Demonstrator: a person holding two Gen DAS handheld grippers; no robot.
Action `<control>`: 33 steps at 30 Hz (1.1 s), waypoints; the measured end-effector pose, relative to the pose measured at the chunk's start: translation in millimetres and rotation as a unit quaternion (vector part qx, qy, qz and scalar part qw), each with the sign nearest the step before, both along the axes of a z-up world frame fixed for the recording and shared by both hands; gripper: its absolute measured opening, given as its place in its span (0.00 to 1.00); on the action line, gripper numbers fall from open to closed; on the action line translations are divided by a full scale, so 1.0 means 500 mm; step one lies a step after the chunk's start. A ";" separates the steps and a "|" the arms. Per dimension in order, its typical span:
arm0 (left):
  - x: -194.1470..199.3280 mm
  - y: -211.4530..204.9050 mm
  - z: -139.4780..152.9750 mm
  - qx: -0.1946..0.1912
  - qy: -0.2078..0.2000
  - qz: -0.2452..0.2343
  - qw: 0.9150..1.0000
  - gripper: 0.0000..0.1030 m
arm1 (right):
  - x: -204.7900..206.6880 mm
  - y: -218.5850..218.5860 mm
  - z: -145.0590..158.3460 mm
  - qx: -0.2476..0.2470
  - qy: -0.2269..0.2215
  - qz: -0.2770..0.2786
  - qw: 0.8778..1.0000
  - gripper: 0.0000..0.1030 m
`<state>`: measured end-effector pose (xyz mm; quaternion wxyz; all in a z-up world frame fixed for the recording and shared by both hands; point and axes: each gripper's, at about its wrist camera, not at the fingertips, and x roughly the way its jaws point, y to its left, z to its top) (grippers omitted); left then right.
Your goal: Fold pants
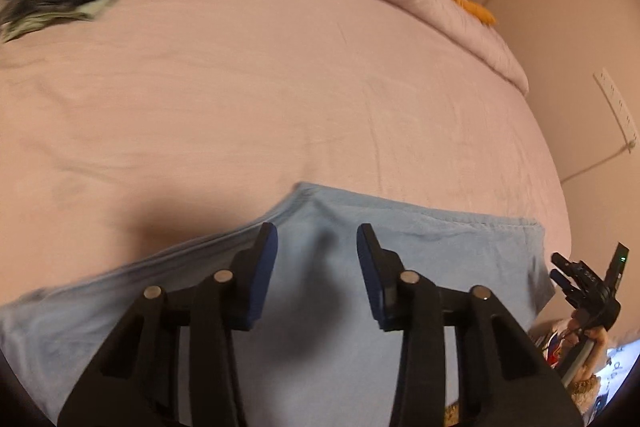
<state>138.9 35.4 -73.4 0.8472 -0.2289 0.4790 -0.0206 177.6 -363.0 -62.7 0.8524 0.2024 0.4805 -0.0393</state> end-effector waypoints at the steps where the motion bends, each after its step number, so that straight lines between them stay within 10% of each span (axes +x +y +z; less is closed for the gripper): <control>1: 0.012 -0.010 -0.010 -0.001 0.008 -0.003 1.000 0.37 | 0.001 -0.007 -0.003 0.002 0.000 -0.004 1.000 0.57; 13: 0.065 -0.026 -0.043 0.022 0.037 0.006 0.999 0.37 | 0.094 0.005 -0.022 -0.016 0.003 0.023 1.000 0.55; 20: 0.068 -0.039 -0.045 0.035 0.034 0.007 0.999 0.37 | 0.092 -0.009 -0.032 -0.030 0.004 0.020 0.999 0.17; 33: 0.073 -0.027 -0.045 0.046 0.028 0.029 0.998 0.35 | 0.100 0.001 0.020 -0.051 -0.031 0.020 0.998 0.11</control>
